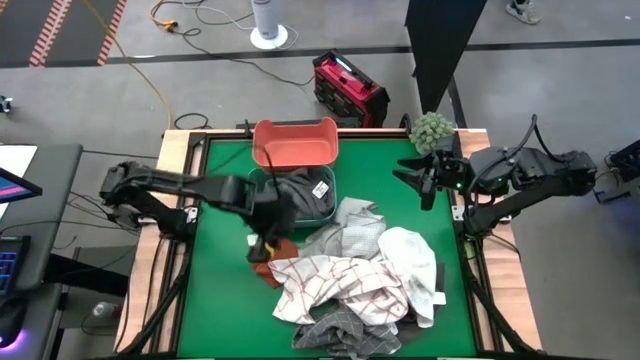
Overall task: Sort towels by color in basket
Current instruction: Put the white and brown patterned towel into the orange bin
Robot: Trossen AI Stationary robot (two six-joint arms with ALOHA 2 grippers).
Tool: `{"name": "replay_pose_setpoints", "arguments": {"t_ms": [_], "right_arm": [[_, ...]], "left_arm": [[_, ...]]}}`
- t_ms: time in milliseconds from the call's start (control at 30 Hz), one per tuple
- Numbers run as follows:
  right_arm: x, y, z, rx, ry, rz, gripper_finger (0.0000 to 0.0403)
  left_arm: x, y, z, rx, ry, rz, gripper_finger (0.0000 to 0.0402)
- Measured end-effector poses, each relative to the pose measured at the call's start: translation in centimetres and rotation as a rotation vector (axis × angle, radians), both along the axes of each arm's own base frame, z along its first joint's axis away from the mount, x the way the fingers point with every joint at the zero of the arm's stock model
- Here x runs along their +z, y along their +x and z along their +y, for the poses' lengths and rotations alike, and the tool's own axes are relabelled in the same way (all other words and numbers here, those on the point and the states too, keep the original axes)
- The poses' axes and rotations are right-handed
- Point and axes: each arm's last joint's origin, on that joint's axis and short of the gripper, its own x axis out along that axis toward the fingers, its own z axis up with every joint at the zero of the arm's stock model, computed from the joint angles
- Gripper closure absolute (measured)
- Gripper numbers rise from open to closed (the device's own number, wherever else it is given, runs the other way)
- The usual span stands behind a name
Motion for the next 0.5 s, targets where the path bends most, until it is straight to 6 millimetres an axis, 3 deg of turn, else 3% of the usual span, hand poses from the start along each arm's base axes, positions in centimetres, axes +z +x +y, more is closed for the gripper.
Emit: {"name": "replay_pose_setpoints", "arguments": {"t_ms": [200, 500], "right_arm": [[-0.5, 0.7, 0.8, 0.095, 0.043, 0.035, 0.0196], [-6.1, 5.8, 6.5, 0.476, 0.13, 0.438, 0.0196]], "left_arm": [[0.5, 0.9, -1.3, 0.112, -0.003, -0.071, 0.027], [4.9, -1.5, 0.4, 0.338, 0.089, -0.239, 0.027]]}}
